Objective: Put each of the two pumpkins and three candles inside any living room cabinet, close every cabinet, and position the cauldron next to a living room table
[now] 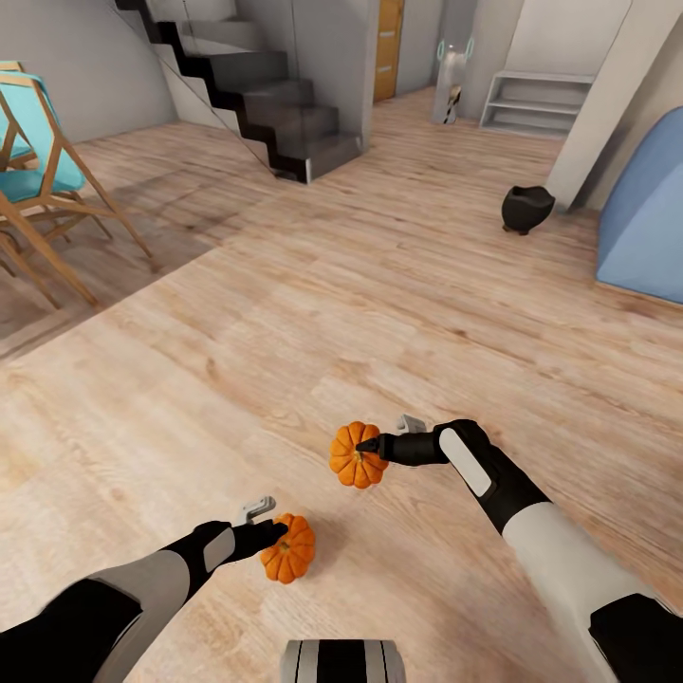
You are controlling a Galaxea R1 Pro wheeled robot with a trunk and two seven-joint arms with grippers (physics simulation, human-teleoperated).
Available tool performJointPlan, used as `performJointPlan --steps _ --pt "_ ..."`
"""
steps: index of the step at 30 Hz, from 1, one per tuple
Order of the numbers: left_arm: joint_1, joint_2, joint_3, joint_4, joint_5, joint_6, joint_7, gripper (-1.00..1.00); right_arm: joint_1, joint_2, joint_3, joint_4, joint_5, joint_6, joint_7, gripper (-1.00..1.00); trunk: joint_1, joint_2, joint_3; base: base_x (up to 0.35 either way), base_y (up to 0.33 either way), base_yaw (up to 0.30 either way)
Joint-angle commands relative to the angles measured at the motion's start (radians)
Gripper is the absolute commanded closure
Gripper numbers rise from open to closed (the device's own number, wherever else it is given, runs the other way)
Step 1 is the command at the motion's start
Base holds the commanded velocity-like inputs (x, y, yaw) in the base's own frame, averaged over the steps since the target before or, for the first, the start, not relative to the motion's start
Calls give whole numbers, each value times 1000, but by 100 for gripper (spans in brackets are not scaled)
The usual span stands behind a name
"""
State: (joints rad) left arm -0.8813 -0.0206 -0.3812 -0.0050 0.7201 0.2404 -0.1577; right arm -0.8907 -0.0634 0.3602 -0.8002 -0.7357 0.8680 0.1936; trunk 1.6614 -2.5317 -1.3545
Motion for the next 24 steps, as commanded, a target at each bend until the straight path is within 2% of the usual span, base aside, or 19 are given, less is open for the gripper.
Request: performJointPlan --steps 1,24 --pt "-1 0 -8 0 10 3 -2 -100 0 -1 2 -1 2 2 10 100 0 0 -1 209 -166 0" --pt "-1 -2 -8 1 9 3 -2 -100 0 -1 0 -1 2 2 9 100 0 0 -1 11 -9 0"
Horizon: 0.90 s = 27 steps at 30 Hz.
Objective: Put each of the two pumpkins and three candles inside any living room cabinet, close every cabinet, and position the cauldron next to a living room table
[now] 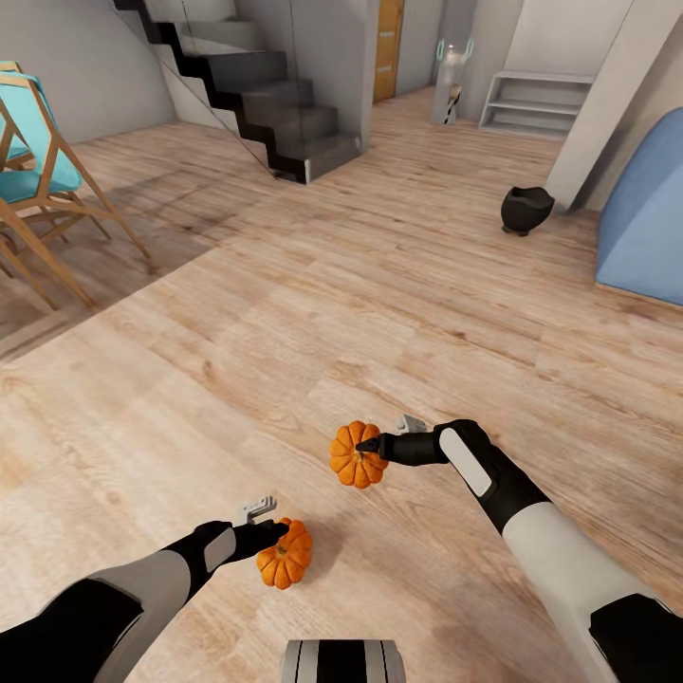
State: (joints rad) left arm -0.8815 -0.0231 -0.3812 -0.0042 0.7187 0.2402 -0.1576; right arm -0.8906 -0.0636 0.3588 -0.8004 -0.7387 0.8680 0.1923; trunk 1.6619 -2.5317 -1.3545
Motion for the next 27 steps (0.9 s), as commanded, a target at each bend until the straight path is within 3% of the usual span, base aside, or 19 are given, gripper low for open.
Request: performJointPlan --steps 1,4,12,22,27 --pt "0 0 -8 0 10 4 -2 -100 -1 -1 2 0 5 2 10 100 0 0 -1 0 0 0" --pt "0 0 -8 0 10 4 -2 -100 -1 -1 2 0 5 2 10 100 0 0 -1 0 0 0" --pt "0 -3 -8 0 9 4 -2 -100 -1 -1 2 1 6 2 10 100 3 -2 -32 0 0 0" --pt "0 -4 -8 1 -67 4 -1 -100 -1 -1 2 0 5 2 10 100 8 -4 -70 0 0 0" --pt "0 -6 -8 1 -71 4 -1 -100 -1 -1 2 1 5 2 10 100 10 -6 -90 0 0 0"
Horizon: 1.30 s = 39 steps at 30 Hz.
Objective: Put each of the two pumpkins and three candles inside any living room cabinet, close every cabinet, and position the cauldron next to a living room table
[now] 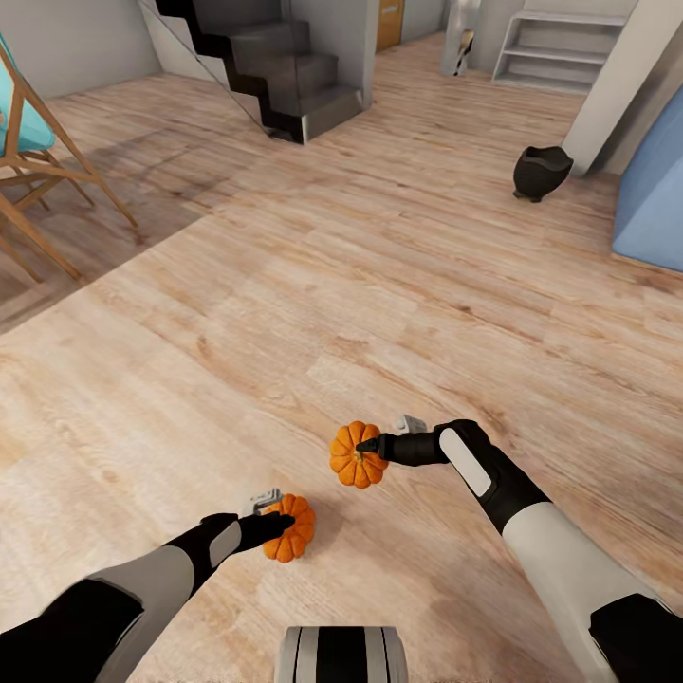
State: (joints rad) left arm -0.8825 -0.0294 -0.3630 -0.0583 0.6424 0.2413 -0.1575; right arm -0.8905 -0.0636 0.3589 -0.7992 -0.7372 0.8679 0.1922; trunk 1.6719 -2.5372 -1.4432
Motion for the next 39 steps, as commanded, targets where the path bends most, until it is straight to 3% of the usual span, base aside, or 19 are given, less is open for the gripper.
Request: performJointPlan --steps 1,15,16,32,39 --pt "0 0 -27 55 5 3 -1 -100 -1 -1 2 0 4 2 10 100 1 0 -5 0 0 0" --pt "0 -8 -26 55 4 1 -1 -100 -1 -1 2 0 4 2 10 100 2 -1 -12 0 0 0" --pt "0 -9 -26 55 4 1 -1 100 -1 -1 2 -1 4 2 10 100 2 -1 -12 0 0 0" --pt "0 -14 -25 55 5 1 -1 100 -1 -1 2 0 5 2 8 100 2 -1 -12 0 0 0" --pt "0 -14 -25 55 5 1 -1 100 -1 -1 2 0 5 2 7 100 -2 1 15 0 0 0"
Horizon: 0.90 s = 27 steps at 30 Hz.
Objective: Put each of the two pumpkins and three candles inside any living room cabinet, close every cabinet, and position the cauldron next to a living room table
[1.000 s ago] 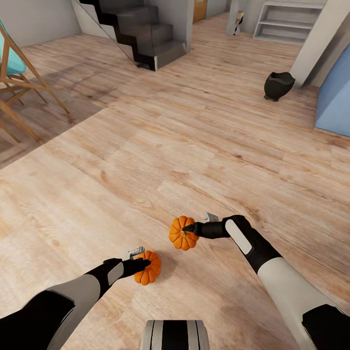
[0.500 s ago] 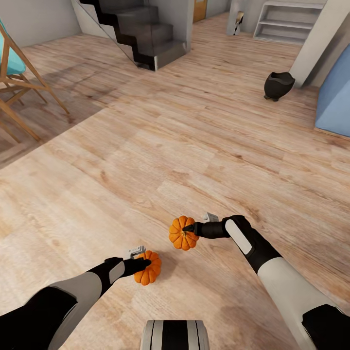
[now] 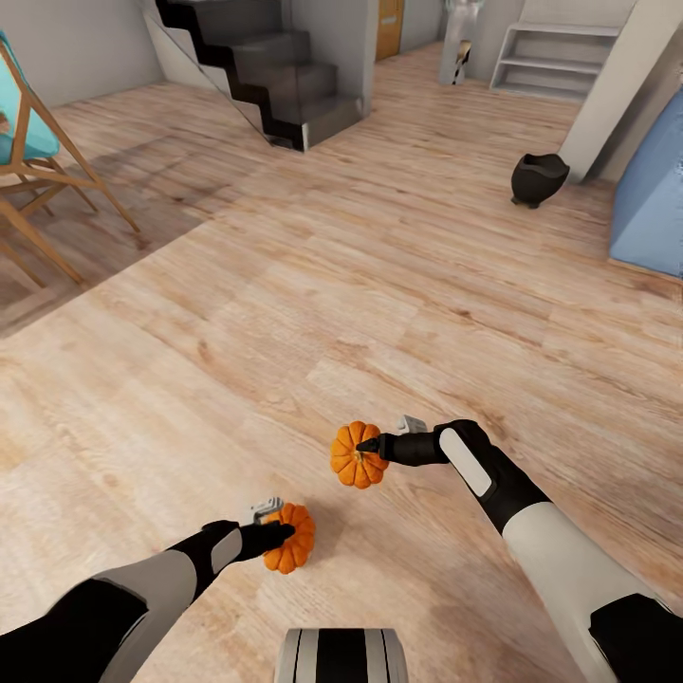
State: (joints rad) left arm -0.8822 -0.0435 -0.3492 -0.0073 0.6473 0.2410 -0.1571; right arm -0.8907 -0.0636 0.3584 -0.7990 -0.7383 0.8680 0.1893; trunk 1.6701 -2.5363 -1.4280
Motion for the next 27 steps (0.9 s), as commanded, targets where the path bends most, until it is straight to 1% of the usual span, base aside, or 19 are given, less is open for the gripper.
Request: performJointPlan --steps 1,27 --pt "0 1 -39 4 0 1 -2 100 0 -1 2 0 7 2 10 100 0 0 3 0 0 0" --pt "0 2 -36 4 0 1 1 100 0 -1 0 16 8 -9 8 100 -12 6 104 0 0 0"
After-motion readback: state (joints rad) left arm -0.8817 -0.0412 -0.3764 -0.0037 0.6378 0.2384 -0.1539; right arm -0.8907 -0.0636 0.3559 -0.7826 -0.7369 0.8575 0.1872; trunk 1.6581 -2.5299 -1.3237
